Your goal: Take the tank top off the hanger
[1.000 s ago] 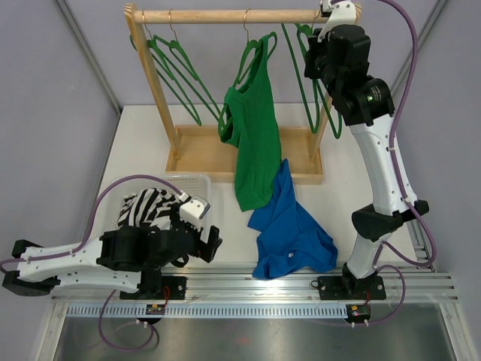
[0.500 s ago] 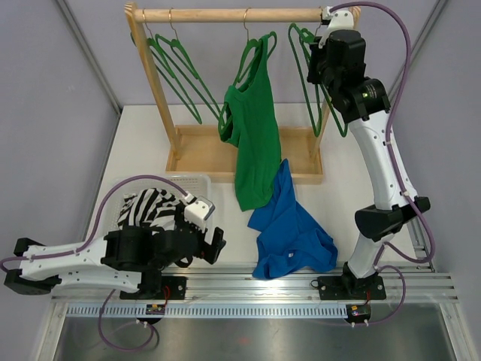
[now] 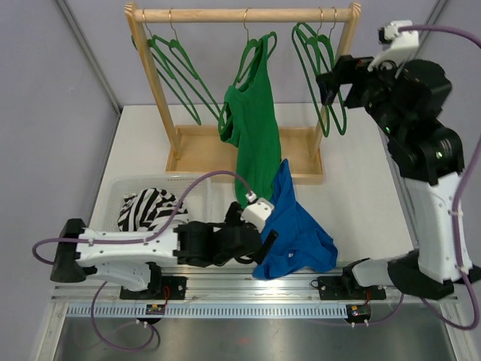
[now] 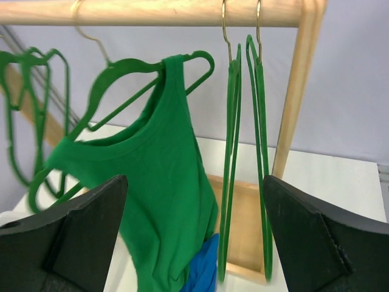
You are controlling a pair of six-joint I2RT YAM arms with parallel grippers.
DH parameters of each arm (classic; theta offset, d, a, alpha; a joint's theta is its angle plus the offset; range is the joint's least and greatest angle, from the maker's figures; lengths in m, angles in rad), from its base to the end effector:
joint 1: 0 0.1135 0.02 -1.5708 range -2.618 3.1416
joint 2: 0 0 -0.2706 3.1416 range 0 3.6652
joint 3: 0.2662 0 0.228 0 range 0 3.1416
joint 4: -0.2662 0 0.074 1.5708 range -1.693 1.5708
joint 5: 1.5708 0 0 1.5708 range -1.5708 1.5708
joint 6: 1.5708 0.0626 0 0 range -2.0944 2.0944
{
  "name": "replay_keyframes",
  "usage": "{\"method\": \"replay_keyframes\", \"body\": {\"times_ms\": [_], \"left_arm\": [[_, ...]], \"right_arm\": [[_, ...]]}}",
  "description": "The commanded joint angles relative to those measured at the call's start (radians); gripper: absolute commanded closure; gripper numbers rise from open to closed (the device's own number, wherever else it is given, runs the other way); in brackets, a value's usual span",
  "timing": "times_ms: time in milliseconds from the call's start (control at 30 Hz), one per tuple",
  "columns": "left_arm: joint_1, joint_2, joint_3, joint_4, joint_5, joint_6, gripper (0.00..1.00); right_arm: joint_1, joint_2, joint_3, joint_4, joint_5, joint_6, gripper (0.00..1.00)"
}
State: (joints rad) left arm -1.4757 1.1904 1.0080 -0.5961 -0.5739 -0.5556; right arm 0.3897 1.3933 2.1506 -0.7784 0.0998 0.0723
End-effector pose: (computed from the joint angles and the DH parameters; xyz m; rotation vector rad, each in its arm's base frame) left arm 0.0563 -0.2325 0.2950 0.7405 2.1117 -0.4440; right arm 0.2125 0.0805 0.5717 -0.1752 1.5892 0.2803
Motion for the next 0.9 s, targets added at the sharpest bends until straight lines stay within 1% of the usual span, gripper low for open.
{"method": "replay_keyframes", "body": {"times_ms": [0,33,67,133,167,267,300,367,500,533,700,733,800,833,867], "left_arm": [[-0.003,0.164,0.13,0.119,0.002,0.031,0.01],[-0.003,0.198,0.15,0.124,0.003,0.033,0.01],[0.002,0.271,0.19,0.127,0.023,0.037,0.01],[0.008,0.329,0.217,0.143,0.06,0.04,0.01],[0.018,0.374,0.234,0.15,0.075,0.039,0.01],[0.044,0.44,0.248,0.171,0.12,0.03,0.01],[0.052,0.487,0.26,0.17,0.123,0.014,0.01],[0.077,0.532,0.265,0.179,0.152,0.0,0.01],[0.098,0.632,0.268,0.24,0.207,-0.015,0.01],[0.1,0.67,0.277,0.24,0.21,-0.02,0.01],[0.104,0.744,0.271,0.265,0.236,-0.047,0.01],[0.104,0.752,0.27,0.265,0.247,-0.047,0.14],[0.103,0.761,0.262,0.262,0.266,-0.055,0.49],[0.103,0.756,0.251,0.266,0.269,-0.061,0.77],[0.103,0.746,0.241,0.269,0.272,-0.063,0.88]], "right_arm": [[-0.005,-0.176,-0.105,-0.006,-0.067,0.03,0.0],[-0.005,-0.219,-0.179,-0.001,-0.078,0.037,0.0],[-0.005,-0.302,-0.216,0.002,-0.087,0.04,0.01],[-0.005,-0.381,-0.318,0.011,-0.097,0.064,0.01],[-0.003,-0.454,-0.348,0.013,-0.095,0.07,0.0],[-0.005,-0.575,-0.442,0.002,-0.095,0.084,0.0],[-0.005,-0.603,-0.461,-0.001,-0.126,0.087,0.01],[-0.005,-0.675,-0.517,-0.005,-0.175,0.095,0.01],[-0.005,-0.757,-0.589,-0.009,-0.261,0.106,0.01],[-0.005,-0.766,-0.607,-0.012,-0.267,0.107,0.01],[-0.005,-0.784,-0.621,-0.05,-0.256,0.107,0.01],[-0.003,-0.784,-0.62,-0.053,-0.256,0.107,0.0],[-0.005,-0.789,-0.62,-0.055,-0.252,0.109,0.0],[-0.005,-0.792,-0.621,-0.053,-0.252,0.109,0.0],[-0.005,-0.8,-0.621,-0.051,-0.249,0.109,0.01]]}}
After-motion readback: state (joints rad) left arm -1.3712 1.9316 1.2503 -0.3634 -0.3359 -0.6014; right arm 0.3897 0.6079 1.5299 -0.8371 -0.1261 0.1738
